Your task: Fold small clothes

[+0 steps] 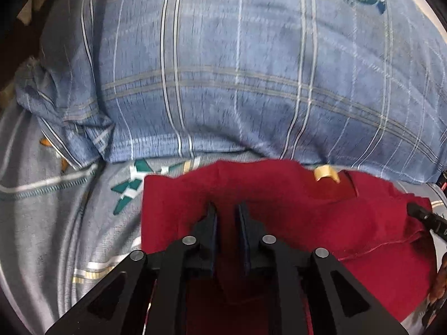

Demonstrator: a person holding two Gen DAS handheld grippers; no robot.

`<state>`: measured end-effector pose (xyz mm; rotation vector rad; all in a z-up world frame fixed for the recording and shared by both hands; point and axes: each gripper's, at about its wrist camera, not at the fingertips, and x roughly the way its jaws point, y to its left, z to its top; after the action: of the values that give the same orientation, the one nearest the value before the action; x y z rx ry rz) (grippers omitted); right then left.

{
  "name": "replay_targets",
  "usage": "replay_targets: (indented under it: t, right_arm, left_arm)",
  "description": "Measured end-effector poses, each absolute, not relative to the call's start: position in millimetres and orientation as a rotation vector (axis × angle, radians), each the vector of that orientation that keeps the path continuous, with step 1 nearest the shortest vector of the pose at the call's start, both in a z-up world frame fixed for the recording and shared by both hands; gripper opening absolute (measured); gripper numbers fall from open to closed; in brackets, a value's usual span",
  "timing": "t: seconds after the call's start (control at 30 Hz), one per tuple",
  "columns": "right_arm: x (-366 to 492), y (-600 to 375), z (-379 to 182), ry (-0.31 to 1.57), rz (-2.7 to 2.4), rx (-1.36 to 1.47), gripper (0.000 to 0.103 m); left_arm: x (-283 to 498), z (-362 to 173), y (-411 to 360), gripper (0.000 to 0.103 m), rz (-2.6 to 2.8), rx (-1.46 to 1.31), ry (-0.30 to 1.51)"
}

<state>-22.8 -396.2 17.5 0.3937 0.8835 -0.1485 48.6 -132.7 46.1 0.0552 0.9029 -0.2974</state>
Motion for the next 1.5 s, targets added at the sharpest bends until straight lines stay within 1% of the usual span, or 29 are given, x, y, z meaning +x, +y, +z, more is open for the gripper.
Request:
replay_targets:
  t: [0.1, 0.13, 0.17, 0.2, 0.23, 0.27, 0.3, 0.37, 0.4, 0.53, 0.57, 0.67, 0.77, 0.87, 0.97, 1.0, 1.07, 1.2, 1.33, 1.37, 1.4, 1.47, 1.5]
  right_arm:
    - [-25, -406, 19, 0.882, -0.121, 0.466, 0.016]
    - [-28, -408, 23, 0.871, -0.106, 0.486, 0.023]
    - [-33, -409, 29, 0.853, -0.102, 0.495, 0.042]
    - [-40, -409, 36, 0.826, -0.111, 0.491, 0.053]
    - [-47, -410, 41, 0.803, -0.123, 0.485, 0.07]
    - [-53, -411, 46, 0.783, -0.134, 0.482, 0.071]
    - [-59, -413, 50, 0.771, -0.136, 0.482, 0.071]
    - [-70, -417, 57, 0.766, -0.128, 0.496, 0.07]
    - [-73, -417, 59, 0.763, -0.122, 0.498, 0.07]
    - [-78, -401, 64, 0.78, -0.08, 0.428, 0.067]
    - [-76, -395, 63, 0.79, -0.062, 0.407, 0.064]
    - [-62, -373, 52, 0.835, -0.011, 0.326, 0.061]
    - [-34, -371, 37, 0.872, -0.048, 0.273, 0.06]
    - [-3, -392, 28, 0.859, -0.138, 0.297, 0.061]
    - [27, -433, 10, 0.951, -0.305, 0.403, 0.062]
    - [27, -442, 9, 0.952, -0.322, 0.451, 0.062]
    - [20, -444, 18, 0.916, -0.336, 0.458, 0.062]
    - [3, -410, 36, 0.884, -0.258, 0.378, 0.063]
    - [8, -391, 26, 0.912, -0.266, 0.258, 0.063]
    - [12, -398, 17, 0.95, -0.318, 0.264, 0.062]
    - [15, -413, 3, 1.003, -0.361, 0.351, 0.063]
    - [13, -432, -5, 1.012, -0.366, 0.506, 0.063]
    - [10, -433, 1, 0.994, -0.389, 0.531, 0.063]
  left_arm:
    - [54, 46, -133, 0.019, -0.314, 0.053, 0.91]
    - [54, 47, -133, 0.02, -0.321, 0.051, 0.912]
    - [55, 47, -133, 0.023, -0.326, 0.05, 0.914]
    - [55, 48, -133, 0.025, -0.327, 0.051, 0.915]
    - [54, 49, -133, 0.027, -0.33, 0.052, 0.916]
    - [53, 51, -133, 0.035, -0.334, 0.052, 0.914]
    - [51, 54, -132, 0.05, -0.338, 0.049, 0.908]
    - [44, 64, -129, 0.071, -0.317, 0.048, 0.864]
    - [39, 70, -126, 0.072, -0.311, 0.04, 0.835]
    - [35, 80, -117, 0.072, -0.317, -0.013, 0.821]
    - [33, 81, -115, 0.072, -0.319, -0.033, 0.814]
    - [31, 81, -112, 0.073, -0.313, -0.04, 0.809]
    - [33, 81, -106, 0.073, -0.258, -0.053, 0.811]
    - [40, 80, -93, 0.073, -0.207, -0.078, 0.829]
    - [46, 83, -80, 0.073, -0.162, -0.098, 0.836]
    - [49, 84, -78, 0.072, -0.151, -0.102, 0.843]
    - [52, 84, -71, 0.072, -0.129, -0.118, 0.855]
    - [54, 80, -67, 0.073, -0.115, -0.115, 0.877]
    - [54, 64, -73, 0.072, -0.12, -0.073, 0.933]
    - [55, 60, -73, 0.072, -0.118, -0.068, 0.951]
    - [55, 58, -72, 0.072, -0.116, -0.069, 0.965]
    - [55, 59, -70, 0.072, -0.122, -0.071, 0.966]
    - [52, 62, -68, 0.072, -0.125, -0.069, 0.962]
